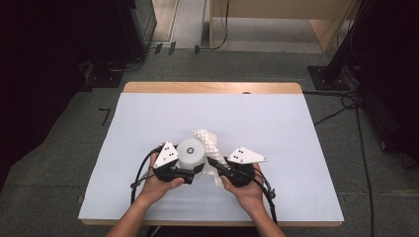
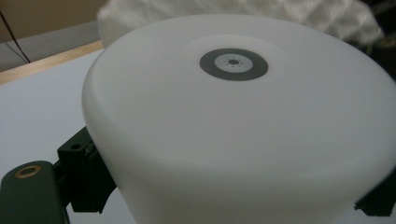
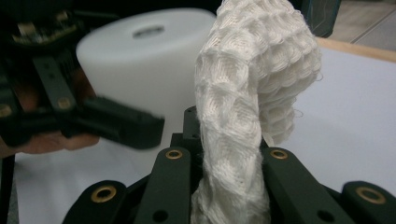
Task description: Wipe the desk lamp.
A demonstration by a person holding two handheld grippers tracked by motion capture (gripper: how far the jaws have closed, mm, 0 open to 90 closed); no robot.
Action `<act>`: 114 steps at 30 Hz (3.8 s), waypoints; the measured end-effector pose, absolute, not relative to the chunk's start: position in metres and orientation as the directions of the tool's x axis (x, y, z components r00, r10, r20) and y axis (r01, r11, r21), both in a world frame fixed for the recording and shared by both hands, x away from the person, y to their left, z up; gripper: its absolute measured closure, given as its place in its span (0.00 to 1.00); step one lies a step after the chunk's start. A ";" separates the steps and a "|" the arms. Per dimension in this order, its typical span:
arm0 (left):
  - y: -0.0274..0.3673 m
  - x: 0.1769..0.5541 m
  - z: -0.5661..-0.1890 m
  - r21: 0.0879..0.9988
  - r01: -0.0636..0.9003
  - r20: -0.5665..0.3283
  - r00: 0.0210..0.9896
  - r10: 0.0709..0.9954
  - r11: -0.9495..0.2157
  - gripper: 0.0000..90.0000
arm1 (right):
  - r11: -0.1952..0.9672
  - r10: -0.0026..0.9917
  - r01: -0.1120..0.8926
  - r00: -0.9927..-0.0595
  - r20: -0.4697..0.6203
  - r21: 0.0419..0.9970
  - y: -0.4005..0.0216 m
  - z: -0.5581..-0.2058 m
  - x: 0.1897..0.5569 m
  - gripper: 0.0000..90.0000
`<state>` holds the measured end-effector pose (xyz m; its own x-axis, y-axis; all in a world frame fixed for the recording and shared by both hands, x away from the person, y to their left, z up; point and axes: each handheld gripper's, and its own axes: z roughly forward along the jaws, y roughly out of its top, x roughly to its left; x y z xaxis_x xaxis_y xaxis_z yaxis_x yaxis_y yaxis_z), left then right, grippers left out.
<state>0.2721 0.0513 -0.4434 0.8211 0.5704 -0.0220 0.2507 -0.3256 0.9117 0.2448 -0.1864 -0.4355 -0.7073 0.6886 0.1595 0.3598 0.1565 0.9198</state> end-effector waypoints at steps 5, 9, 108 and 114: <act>0.051 0.271 -0.441 0.920 0.245 -0.031 0.825 0.565 -0.307 0.10 | 0.160 0.687 0.364 -0.709 0.162 0.918 -0.190 -0.437 0.245 0.88; 0.056 0.273 -0.437 0.926 0.251 -0.045 0.814 0.579 -0.281 0.10 | 0.188 0.686 0.392 -0.708 0.166 0.900 -0.186 -0.446 0.249 0.88; 0.062 0.275 -0.440 0.931 0.273 -0.076 0.796 0.601 -0.243 0.10 | 0.254 0.660 0.310 -0.748 0.071 0.916 -0.183 -0.441 0.245 0.88; 0.065 0.278 -0.442 0.928 0.259 -0.005 0.726 0.688 -0.267 0.10 | 0.227 0.701 0.365 -0.704 0.109 0.903 -0.189 -0.447 0.252 0.88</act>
<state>0.2779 0.0655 -0.4416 0.7258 0.6878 -0.0050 0.2589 -0.2665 0.9284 0.2515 -0.1887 -0.4465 -0.7044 0.7015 0.1086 0.3651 0.2268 0.9029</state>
